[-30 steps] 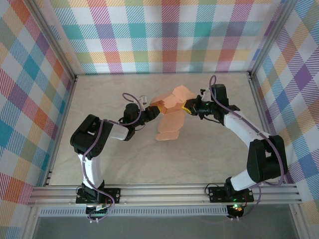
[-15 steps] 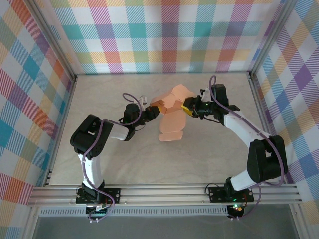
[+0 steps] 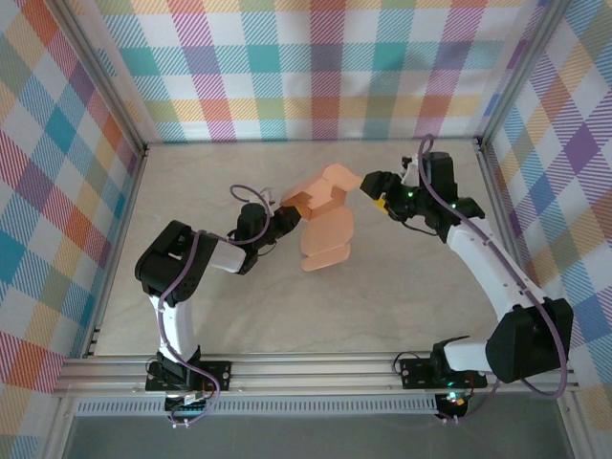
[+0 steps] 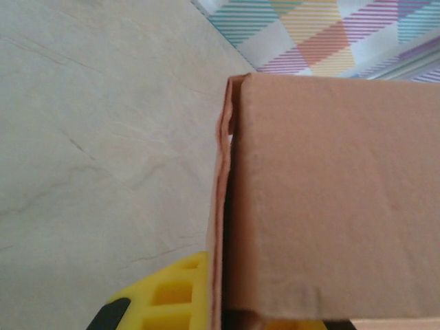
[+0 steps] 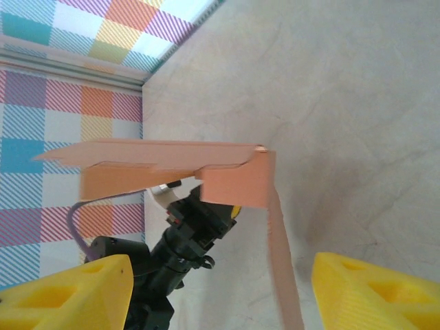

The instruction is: Fold the paper box

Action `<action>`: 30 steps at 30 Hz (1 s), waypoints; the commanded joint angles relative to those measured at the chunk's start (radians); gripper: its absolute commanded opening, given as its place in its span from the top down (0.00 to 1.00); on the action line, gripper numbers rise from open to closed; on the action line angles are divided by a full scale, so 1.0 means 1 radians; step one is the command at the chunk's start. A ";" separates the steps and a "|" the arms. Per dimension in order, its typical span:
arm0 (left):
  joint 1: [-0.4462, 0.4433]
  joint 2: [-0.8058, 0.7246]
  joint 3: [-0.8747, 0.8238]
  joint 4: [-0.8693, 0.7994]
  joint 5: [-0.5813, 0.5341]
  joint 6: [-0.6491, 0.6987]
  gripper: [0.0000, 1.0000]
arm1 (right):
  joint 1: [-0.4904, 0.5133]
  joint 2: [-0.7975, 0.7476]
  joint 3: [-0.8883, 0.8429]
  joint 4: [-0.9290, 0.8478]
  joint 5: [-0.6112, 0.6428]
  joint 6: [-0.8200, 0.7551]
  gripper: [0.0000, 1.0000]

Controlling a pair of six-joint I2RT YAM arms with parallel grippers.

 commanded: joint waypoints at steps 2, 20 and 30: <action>-0.006 -0.081 -0.024 -0.055 -0.098 0.083 1.00 | 0.107 0.035 0.181 -0.203 0.127 -0.153 0.30; -0.027 -0.304 -0.085 -0.245 -0.248 0.220 1.00 | 0.392 0.523 0.904 -0.569 0.364 -0.294 0.45; -0.027 -0.305 -0.075 -0.257 -0.251 0.203 1.00 | 0.392 0.555 0.862 -0.570 0.370 -0.233 0.54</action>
